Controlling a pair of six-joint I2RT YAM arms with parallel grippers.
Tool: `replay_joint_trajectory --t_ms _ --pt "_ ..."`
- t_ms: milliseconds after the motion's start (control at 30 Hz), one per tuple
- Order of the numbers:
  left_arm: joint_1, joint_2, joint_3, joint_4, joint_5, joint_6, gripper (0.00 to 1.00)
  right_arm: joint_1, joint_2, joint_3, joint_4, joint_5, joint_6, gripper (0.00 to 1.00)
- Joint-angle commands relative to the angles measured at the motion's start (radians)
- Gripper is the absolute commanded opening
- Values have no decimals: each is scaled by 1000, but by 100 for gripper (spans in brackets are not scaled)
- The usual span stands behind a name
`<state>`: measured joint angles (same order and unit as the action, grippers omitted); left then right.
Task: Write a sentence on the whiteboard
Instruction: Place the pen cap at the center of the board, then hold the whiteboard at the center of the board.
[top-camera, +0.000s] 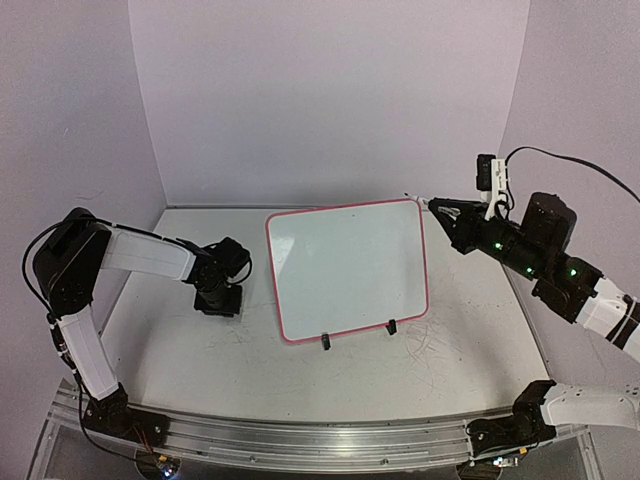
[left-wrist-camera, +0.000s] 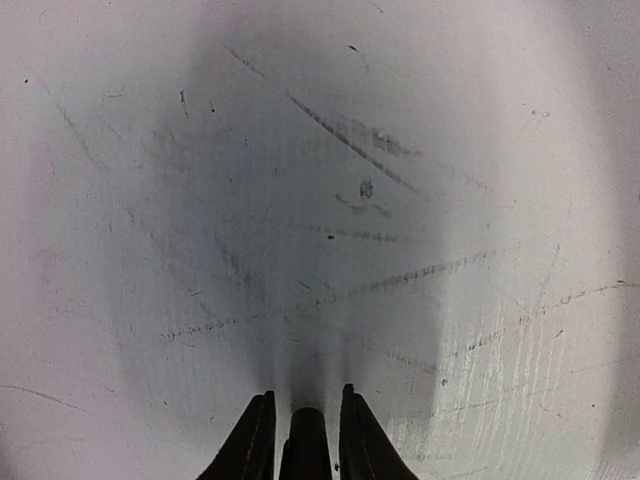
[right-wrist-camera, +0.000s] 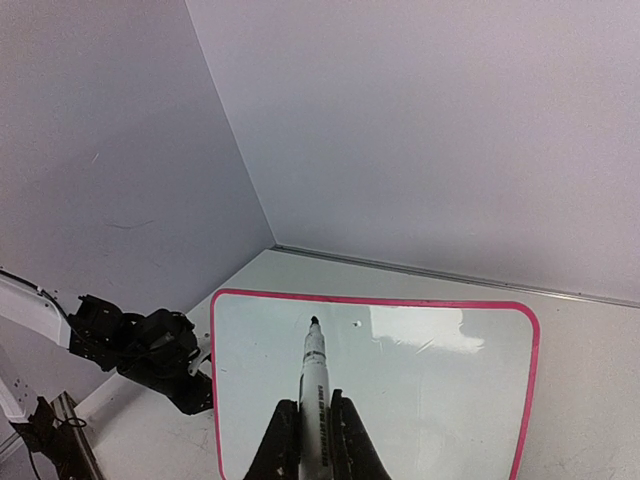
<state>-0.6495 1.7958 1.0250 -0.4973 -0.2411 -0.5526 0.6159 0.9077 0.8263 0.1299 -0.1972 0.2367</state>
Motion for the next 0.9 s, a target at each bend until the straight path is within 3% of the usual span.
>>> replay_joint_trajectory --t_ms 0,600,767,867 --pt "-4 -49 -14 9 -33 -6 26 -1 -13 16 20 -4 7 0" --pt "-3 -217 13 -58 -74 -36 43 -1 28 39 5 32 -30 0" --pt "2 -265 32 -87 -88 -74 52 -2 66 50 -16 16 -32 0" --pt "4 -298 37 -87 -81 -105 62 -2 73 67 -50 11 -16 0"
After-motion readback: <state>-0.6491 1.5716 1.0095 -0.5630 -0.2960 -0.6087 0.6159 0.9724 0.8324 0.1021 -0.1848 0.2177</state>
